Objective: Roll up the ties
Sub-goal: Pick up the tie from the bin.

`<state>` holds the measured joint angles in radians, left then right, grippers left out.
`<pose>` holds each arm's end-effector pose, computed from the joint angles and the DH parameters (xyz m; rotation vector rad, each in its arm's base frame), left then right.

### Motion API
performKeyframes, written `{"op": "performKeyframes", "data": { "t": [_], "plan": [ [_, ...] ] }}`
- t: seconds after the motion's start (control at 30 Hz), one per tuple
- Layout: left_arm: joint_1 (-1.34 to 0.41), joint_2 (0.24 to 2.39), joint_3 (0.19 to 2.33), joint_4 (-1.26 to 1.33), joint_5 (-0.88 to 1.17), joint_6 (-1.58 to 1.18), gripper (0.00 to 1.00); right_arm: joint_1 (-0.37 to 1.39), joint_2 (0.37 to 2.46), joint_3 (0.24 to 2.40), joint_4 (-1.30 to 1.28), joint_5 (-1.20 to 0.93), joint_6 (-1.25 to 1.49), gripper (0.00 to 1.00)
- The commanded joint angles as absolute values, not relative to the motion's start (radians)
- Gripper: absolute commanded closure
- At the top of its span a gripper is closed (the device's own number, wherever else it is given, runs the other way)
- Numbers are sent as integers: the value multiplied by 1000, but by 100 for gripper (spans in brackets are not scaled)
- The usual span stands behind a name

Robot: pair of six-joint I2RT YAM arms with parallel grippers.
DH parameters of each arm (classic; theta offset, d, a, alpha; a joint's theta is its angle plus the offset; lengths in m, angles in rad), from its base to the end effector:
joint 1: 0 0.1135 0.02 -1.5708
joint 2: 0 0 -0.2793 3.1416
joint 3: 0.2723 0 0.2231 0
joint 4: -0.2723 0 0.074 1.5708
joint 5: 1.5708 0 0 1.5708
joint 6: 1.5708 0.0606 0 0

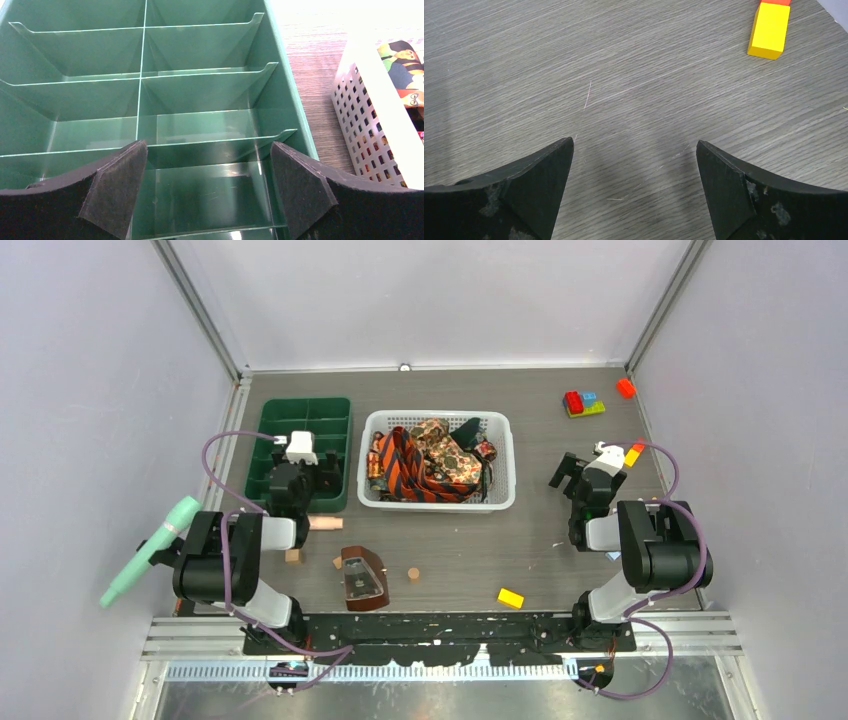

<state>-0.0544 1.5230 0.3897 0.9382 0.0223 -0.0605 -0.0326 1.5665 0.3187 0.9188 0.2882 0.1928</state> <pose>0.2836 -0.0168 0.1972 0.0108 1.7669 -0.1030 0.2682 -0.0260 0.1654 0.4051 1.8451 -0.1642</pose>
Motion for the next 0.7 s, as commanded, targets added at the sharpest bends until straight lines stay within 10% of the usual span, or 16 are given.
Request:
{"op": "performKeyframes", "data": {
  "t": [0.0,0.43,0.67],
  "plan": [
    [-35,1544,376,912,-26,-18,1,-33,1552,344,968,309,181,0],
    [-35,1545,377,912,-26,-18,1,-34,1551,343,967,307,180,0],
    [-101,1283,366,702,-207,-34,1,-34,1135,405,589,239,213,0]
  ]
}}
